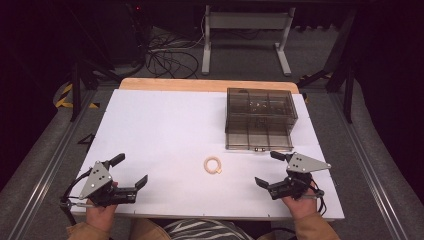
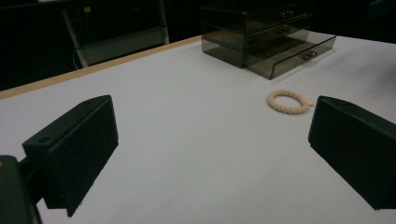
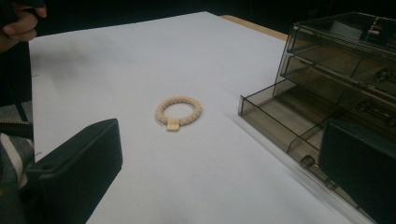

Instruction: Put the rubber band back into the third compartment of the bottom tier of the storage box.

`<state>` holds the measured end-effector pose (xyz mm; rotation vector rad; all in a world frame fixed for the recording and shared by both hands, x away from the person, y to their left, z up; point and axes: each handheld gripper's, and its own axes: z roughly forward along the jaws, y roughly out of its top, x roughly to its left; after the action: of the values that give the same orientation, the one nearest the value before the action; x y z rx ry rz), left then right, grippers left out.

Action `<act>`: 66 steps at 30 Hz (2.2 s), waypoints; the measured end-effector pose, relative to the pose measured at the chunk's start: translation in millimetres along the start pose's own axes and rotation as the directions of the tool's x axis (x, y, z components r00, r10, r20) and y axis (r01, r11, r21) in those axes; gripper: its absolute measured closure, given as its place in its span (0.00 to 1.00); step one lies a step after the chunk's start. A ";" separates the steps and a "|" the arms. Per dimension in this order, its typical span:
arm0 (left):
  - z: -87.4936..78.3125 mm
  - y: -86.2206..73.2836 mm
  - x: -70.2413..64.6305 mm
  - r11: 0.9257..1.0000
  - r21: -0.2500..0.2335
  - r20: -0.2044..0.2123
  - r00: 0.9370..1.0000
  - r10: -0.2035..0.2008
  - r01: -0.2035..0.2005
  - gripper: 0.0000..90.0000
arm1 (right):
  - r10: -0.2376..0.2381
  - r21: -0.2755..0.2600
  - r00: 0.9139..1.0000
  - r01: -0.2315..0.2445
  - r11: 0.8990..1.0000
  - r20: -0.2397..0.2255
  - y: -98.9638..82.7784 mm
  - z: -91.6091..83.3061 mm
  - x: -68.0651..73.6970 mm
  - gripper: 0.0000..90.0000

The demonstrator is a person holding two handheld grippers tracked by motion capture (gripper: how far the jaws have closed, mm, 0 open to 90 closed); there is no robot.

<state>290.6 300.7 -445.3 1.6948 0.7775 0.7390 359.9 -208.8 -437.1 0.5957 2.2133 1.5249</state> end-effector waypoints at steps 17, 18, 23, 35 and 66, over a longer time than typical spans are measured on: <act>0.5 -0.2 0.0 1.000 0.006 0.002 1.000 -0.002 0.002 0.03 | 0.010 0.033 1.000 -0.009 0.999 -0.025 18.5 20.4 -3.5 0.01; 0.5 -0.2 0.0 1.000 0.006 0.002 1.000 -0.002 0.002 0.03 | 0.009 0.036 1.000 -0.008 0.999 -0.027 19.5 22.2 -3.6 0.01; 0.9 -0.3 -0.3 1.000 0.006 0.005 1.000 0.000 0.000 0.03 | -0.003 0.045 1.000 0.004 0.999 -0.031 25.4 29.1 -3.6 0.01; 0.8 -0.5 0.0 1.000 0.008 0.004 1.000 -0.004 0.003 0.03 | -0.010 0.063 0.999 0.013 0.998 -0.048 37.8 46.9 -4.2 0.01; 1.2 -0.5 0.5 1.000 0.007 0.003 1.000 -0.001 0.001 0.03 | -0.031 0.079 0.995 0.039 0.996 -0.099 61.9 92.2 -0.2 0.01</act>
<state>291.7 300.5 -446.0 1.7009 0.7801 0.7340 417.2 -117.7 -409.7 0.5138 2.3558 1.4818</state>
